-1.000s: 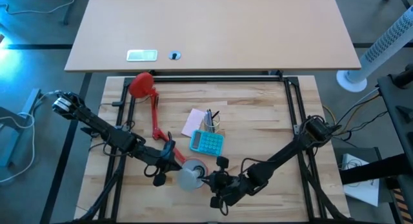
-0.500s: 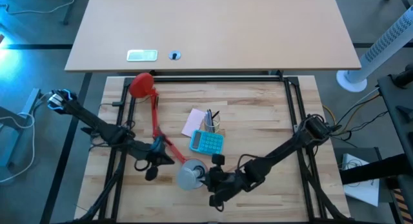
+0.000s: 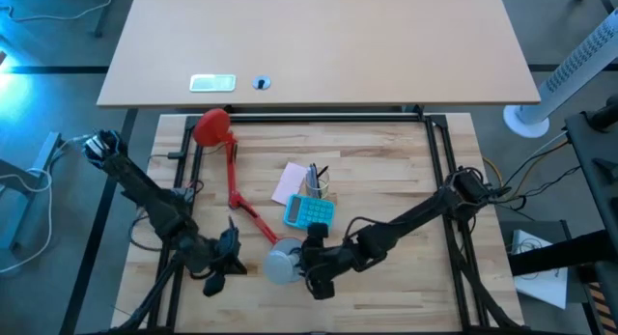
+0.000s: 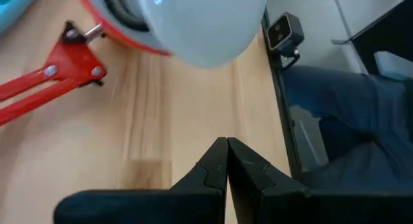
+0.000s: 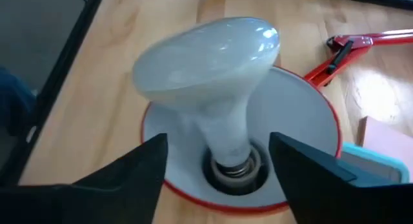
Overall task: Screw lightbulb
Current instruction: Remove the lightbulb from the red desk lamp
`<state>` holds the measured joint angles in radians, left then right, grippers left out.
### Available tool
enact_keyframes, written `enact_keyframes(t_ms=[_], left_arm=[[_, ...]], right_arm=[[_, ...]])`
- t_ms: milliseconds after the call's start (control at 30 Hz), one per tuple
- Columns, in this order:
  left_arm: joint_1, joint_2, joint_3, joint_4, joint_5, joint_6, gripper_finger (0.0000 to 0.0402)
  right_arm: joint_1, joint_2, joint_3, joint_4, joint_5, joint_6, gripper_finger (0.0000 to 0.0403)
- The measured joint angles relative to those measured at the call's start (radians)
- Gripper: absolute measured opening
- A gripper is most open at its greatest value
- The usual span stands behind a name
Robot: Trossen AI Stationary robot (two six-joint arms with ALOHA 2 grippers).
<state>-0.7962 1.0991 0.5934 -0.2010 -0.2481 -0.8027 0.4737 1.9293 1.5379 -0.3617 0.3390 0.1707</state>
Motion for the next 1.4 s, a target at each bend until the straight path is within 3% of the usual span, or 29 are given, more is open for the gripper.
enact_keyframes(t_ms=[167,333,500,633,800,1033,1167,1300,1400], left_arm=[[-0.002,0.142,0.0,0.179,-0.074,0.058,0.0],[-0.008,0.286,0.0,0.323,-0.167,0.11,0.0],[-0.017,0.361,0.001,0.312,-0.223,0.063,0.0],[-0.026,0.366,0.012,0.271,-0.168,-0.01,0.0014],[-0.066,0.325,0.054,0.159,-0.111,-0.122,0.0071],[-0.152,0.345,0.083,0.226,-0.121,-0.396,0.0201],[-0.212,0.416,0.094,0.218,-0.333,-0.407,0.0256],[-0.238,0.503,0.141,0.148,-0.634,-0.372,0.0267],[-0.228,0.571,0.186,0.111,-0.756,-0.306,0.0267]], right_arm=[[-0.02,0.0,0.0,0.001,-0.009,-0.047,0.029],[-0.032,0.0,0.0,0.006,-0.069,-0.065,0.0289],[-0.034,0.0,0.0,0.01,-0.089,-0.074,0.0286],[-0.034,0.0,0.0,0.012,-0.09,-0.072,0.0295],[-0.034,0.0,0.0,0.02,-0.089,-0.07,0.0304],[-0.033,0.001,0.0,0.035,-0.088,-0.076,0.0308],[-0.033,0.003,0.0,0.038,-0.087,-0.085,0.0308],[-0.034,0.003,0.0,0.038,-0.11,-0.094,0.0313],[-0.038,0.003,0.0,0.038,-0.139,-0.095,0.0313]])
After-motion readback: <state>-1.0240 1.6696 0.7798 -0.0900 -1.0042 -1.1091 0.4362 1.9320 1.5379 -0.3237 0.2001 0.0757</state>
